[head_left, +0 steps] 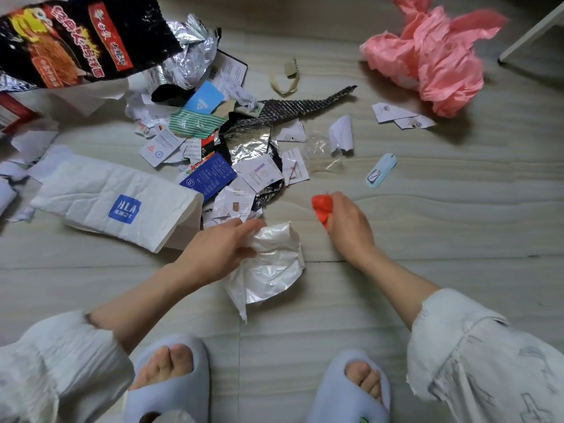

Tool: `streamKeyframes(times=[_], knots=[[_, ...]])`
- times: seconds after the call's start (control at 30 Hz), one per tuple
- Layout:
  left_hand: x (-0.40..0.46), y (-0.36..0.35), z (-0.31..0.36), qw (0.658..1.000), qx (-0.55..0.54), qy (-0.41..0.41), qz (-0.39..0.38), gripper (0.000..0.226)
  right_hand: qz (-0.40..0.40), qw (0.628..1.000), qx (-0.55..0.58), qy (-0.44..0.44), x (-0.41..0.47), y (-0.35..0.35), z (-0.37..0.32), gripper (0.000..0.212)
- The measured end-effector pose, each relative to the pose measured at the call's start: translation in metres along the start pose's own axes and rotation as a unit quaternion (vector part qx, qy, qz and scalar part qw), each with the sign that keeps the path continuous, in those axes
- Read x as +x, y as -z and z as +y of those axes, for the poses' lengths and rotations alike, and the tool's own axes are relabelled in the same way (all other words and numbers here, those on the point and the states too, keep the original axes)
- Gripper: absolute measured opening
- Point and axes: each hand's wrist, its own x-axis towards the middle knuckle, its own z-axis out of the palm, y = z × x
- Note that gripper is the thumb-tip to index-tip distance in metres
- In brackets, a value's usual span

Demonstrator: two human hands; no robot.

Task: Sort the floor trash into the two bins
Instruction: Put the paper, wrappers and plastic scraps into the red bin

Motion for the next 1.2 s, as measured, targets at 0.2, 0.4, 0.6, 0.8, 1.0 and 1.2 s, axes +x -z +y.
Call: streamKeyframes(times=[0.2, 0.4, 0.6, 0.8, 1.0, 1.2], knots=[[-0.002, -0.003, 0.0, 1.0, -0.011, 0.004, -0.004, 0.053, 0.095, 0.985, -0.005, -0.146, 0.037, 0.033, 0.032, 0.035], [0.001, -0.003, -0.001, 1.0, -0.02, -0.003, -0.007, 0.053, -0.01, 0.993, 0.037, -0.112, 0.052, 0.021, 0.046, 0.037], [0.003, -0.007, -0.001, 1.0, -0.02, 0.002, -0.006, 0.052, 0.044, 0.996, 0.007, 0.074, -0.002, -0.005, 0.032, 0.04], [-0.003, -0.011, 0.001, 1.0, -0.026, -0.005, -0.003, 0.052, 0.052, 0.994, -0.009, 0.096, -0.018, -0.009, 0.015, 0.021], [-0.011, -0.015, -0.004, 0.999, -0.041, -0.005, 0.0, 0.052, -0.048, 0.998, 0.002, -0.032, 0.001, 0.008, 0.01, 0.029], [-0.01, -0.014, -0.009, 0.999, -0.05, 0.0, -0.007, 0.052, -0.112, 0.993, -0.021, -0.034, 0.019, 0.02, 0.006, 0.039]])
